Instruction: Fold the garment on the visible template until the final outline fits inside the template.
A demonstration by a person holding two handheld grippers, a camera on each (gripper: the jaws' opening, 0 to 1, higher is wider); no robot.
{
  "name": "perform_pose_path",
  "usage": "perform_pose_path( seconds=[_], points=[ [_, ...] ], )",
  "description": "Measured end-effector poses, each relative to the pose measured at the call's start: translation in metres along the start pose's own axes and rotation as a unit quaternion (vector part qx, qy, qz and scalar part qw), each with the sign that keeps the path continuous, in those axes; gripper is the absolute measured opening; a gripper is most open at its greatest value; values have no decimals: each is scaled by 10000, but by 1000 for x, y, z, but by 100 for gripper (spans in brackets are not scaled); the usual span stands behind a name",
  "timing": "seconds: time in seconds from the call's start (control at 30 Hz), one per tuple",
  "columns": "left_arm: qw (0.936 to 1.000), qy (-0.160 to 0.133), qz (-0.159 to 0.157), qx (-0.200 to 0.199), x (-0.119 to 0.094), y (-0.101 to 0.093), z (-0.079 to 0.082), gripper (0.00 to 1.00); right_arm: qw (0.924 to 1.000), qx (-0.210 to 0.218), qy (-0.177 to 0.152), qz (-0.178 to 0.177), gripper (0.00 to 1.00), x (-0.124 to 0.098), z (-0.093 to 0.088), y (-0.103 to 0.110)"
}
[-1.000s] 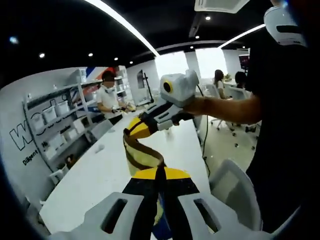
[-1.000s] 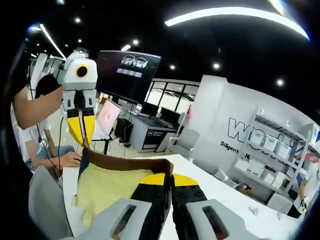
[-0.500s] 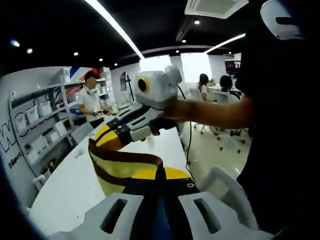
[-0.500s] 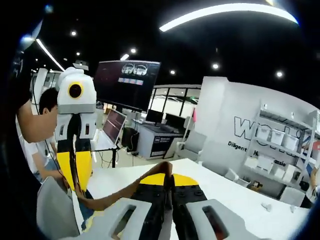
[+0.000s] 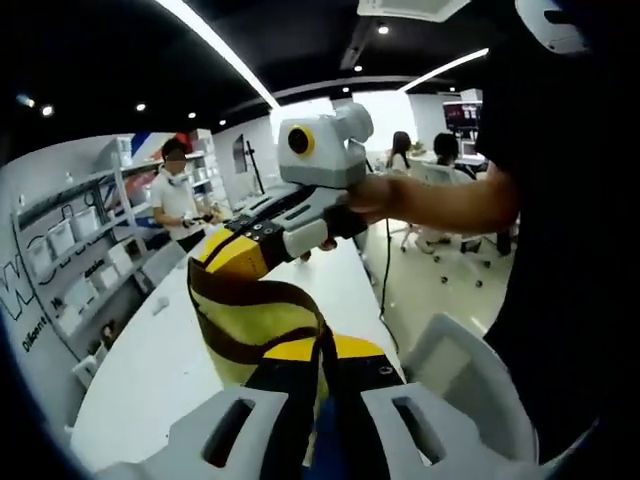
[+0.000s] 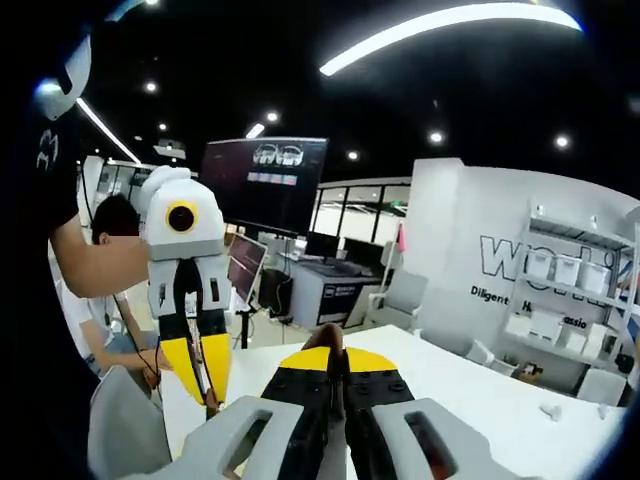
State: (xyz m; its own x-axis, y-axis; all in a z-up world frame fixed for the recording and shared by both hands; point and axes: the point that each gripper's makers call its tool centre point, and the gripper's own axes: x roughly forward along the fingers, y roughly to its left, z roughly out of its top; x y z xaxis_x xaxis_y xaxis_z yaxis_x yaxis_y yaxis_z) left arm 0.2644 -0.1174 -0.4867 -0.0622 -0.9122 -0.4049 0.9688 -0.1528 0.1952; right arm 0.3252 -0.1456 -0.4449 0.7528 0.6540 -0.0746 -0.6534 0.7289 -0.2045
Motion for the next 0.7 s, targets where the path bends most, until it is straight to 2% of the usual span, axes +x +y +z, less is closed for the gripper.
perform_pose_path(
  seconds=[0.17, 0.27, 0.37, 0.47, 0.6, 0.7],
  points=[
    [9996, -84, 258, -6, -20, 18, 4, 7, 9999, -38, 27, 117, 0, 1, -3, 7],
    [9986, -73, 509, 91, -29, 36, 5, 9, 9998, -66, 31, 192, 0, 2, -4, 11],
    [9983, -48, 579, 22, -29, 49, 1, 10, 9997, -76, 21, 232, 0, 2, -3, 12],
    [9975, -14, 697, 127, -25, 60, -2, 11, 9995, -84, 4, 290, 0, 2, -1, 14],
    [9986, -79, 504, 167, -14, 63, -3, 15, 9992, -55, -30, 389, 0, 2, -1, 18],
    [9994, -181, 284, 35, -5, 61, 1, 16, 9989, -40, -74, 460, 0, 2, 0, 20]
  ],
)
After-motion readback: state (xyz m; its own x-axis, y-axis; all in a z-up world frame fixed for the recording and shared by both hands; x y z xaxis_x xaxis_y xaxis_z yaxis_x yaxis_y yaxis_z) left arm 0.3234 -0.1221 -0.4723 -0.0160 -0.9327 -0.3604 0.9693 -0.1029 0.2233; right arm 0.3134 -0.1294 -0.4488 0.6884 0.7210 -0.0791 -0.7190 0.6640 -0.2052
